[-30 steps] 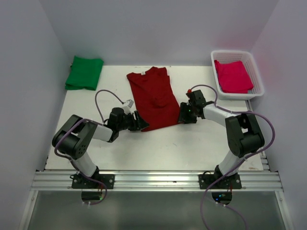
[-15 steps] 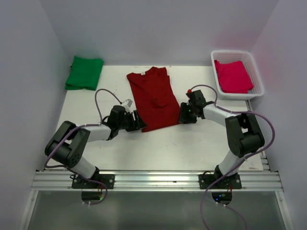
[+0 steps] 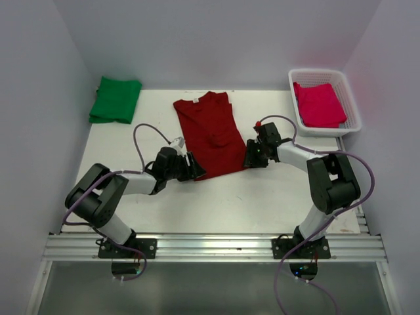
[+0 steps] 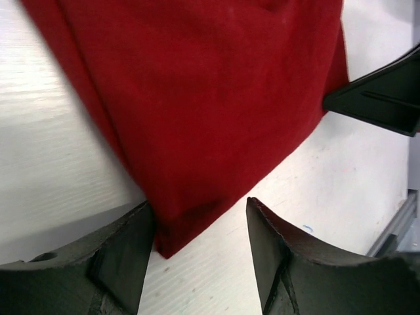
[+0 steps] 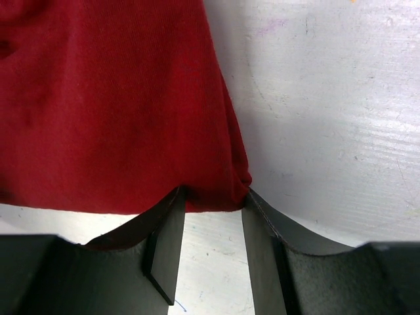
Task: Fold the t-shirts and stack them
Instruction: Grab one side of the 2/3 rectangular tshirt with both arms
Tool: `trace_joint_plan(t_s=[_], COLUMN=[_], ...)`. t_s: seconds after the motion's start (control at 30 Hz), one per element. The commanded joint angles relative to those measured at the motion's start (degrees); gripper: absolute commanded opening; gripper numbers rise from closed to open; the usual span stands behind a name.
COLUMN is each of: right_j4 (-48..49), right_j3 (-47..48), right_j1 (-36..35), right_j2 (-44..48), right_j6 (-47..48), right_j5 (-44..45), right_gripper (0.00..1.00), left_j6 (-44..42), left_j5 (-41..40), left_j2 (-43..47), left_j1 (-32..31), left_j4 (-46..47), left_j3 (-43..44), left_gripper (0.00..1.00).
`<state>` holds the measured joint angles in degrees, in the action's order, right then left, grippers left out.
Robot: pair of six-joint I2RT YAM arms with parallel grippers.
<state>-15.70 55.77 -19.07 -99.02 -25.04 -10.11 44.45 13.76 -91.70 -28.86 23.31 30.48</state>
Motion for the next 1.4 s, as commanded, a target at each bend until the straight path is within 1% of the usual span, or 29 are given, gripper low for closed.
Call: trace_joint_plan(t_s=[0.0, 0.03, 0.1, 0.13, 0.17, 0.2, 0.23, 0.27, 0.3, 0.47, 0.6, 0.67, 0.77, 0.8, 0.83, 0.87, 0.9, 0.93, 0.97, 1.0, 1.03, 1.07, 1.1, 1.17, 1.23, 1.27, 1.33, 1.37], right_j4=[-0.2, -0.2, -0.29, -0.2, -0.2, -0.2, -0.12, -0.12, -0.12, 0.15, -0.11, -0.73, -2.31, -3.36, -3.89, -4.5, -5.47, -6.09, -6.7, -8.01, -8.64, -10.03, -10.74, -12.93, -14.26, -15.05, -15.49, -15.58], right_j3=[-0.13, -0.22, -0.31, -0.48, -0.48, -0.48, -0.57, -0.57, -0.57, -1.27, -3.91, -6.28, -9.09, -9.79, -11.02, -11.47, -11.99, -12.78, -12.96, -13.57, -13.84, -13.93, -14.11, -14.11, -13.58, -13.41, -12.53, -12.09], right_j1=[0.09, 0.09, 0.0, 0.08, 0.09, 0.09, 0.0, 0.08, 0.09, 0.0, -0.79, -2.54, -4.92, -6.75, -7.73, -9.91, -10.98, -11.95, -13.87, -14.76, -15.64, -17.39, -18.1, -20.12, -20.92, -21.18, -21.18, -21.27], right_j2=[-2.23, -2.23, -2.14, -1.97, -1.88, -1.79, -1.79, -1.79, -1.87, -0.91, 3.73, 6.2, 11.21, 12.79, 15.59, 17.27, 18.68, 20.0, 22.79, 24.13, 25.71, 28.25, 29.66, 33.0, 34.68, 35.82, 36.27, 36.27], right_j6=[0.78, 0.78, 1.13, 1.04, 1.13, 1.22, 1.31, 1.39, 1.48, 1.4, 1.04, 0.78, 0.52, 0.43, 0.08, -0.71, -1.24, -1.68, -2.9, -3.52, -4.14, -5.1, -5.63, -6.6, -6.95, -6.96, -6.17, -5.82], right_j5=[0.79, 0.62, 0.62, 0.62, 0.62, 0.53, 0.35, 0.27, 0.18, -1.31, -2.9, -3.34, -2.81, -2.29, -1.94, -1.67, -1.58, -1.23, -1.06, -0.88, -0.62, -0.35, 0.0, 0.7, 1.32, 1.84, 2.28, 3.24], right_gripper=[0.43, 0.42, 0.37, 0.35, 0.27, 0.22, 0.16, 0.05, 0.0, 0.0, 0.0, 0.0, 0.0, 0.0, 0.0, 0.0, 0.0, 0.0, 0.0, 0.0, 0.0, 0.0, 0.0, 0.0, 0.0, 0.0, 0.0, 0.0], left_j6=[1.6, 2.39, 2.93, 3.1, 2.93, 2.84, 2.49, 2.31, 2.05, 1.08, -0.58, -1.99, -3.4, -3.58, -3.75, -3.67, -3.49, -2.88, -2.44, -1.56, -1.29, -0.94, 0.71, 2.39, 3.71, 4.24, 4.86, 4.77], left_j5=[-2.51, -2.16, -1.19, -0.93, -1.01, -1.36, -1.89, -2.5, -3.2, -3.66, -1.46, -0.75, -1.19, -1.19, -1.28, -1.37, -1.28, -1.19, -1.19, -1.19, -1.19, -1.54, -1.72, -0.75, -3.37, -4.26, -6.8, -9.34], left_j2=[-9.35, -10.33, -12.09, -12.36, -12.36, -11.93, -11.49, -11.05, -9.91, -7.09, -3.76, -1.48, 4.93, 8.87, 11.08, 13.28, 17.83, 20.22, 22.77, 27.84, 30.59, 35.92, 38.5, 45.08, 47.92, 50.63, 52.49, 53.72], left_j1=[-1.98, -2.34, -2.6, -2.69, -2.69, -2.78, -2.78, -2.78, -2.78, -2.78, -2.78, -2.78, -3.04, -3.04, -3.13, -3.22, -3.48, -3.66, -3.83, -4.27, -4.36, -4.45, -4.54, -5.41, -5.42, -5.5, -5.42, -5.5], left_j4=[-8.12, -7.15, -4.42, -4.07, -4.06, -4.32, -5.02, -6.07, -6.61, -9.33, -12.23, -15.39, -21.1, -22.77, -26.96, -28.74, -30.76, -34.7, -36.56, -38.58, -42.78, -45.17, -47.81, -49.66, -55.7, -55.74, -57.23, -57.32], left_j3=[-4.99, -5.17, -5.43, -5.34, -5.34, -5.43, -5.34, -5.34, -5.52, -5.69, -6.13, -6.83, -7.89, -8.67, -9.12, -9.47, -9.91, -10.09, -10.35, -10.44, -10.44, -9.83, -9.83, -9.31, -6.85, -5.88, -4.04, -2.02], left_gripper=[0.61, 0.54, 0.43, 0.24, 0.14, 0.05, 0.0, 0.0, 0.0, 0.0, 0.0, 0.0, 0.0, 0.0, 0.0, 0.0, 0.0, 0.0, 0.0, 0.0, 0.0, 0.0, 0.0, 0.0, 0.0, 0.0, 0.0, 0.0])
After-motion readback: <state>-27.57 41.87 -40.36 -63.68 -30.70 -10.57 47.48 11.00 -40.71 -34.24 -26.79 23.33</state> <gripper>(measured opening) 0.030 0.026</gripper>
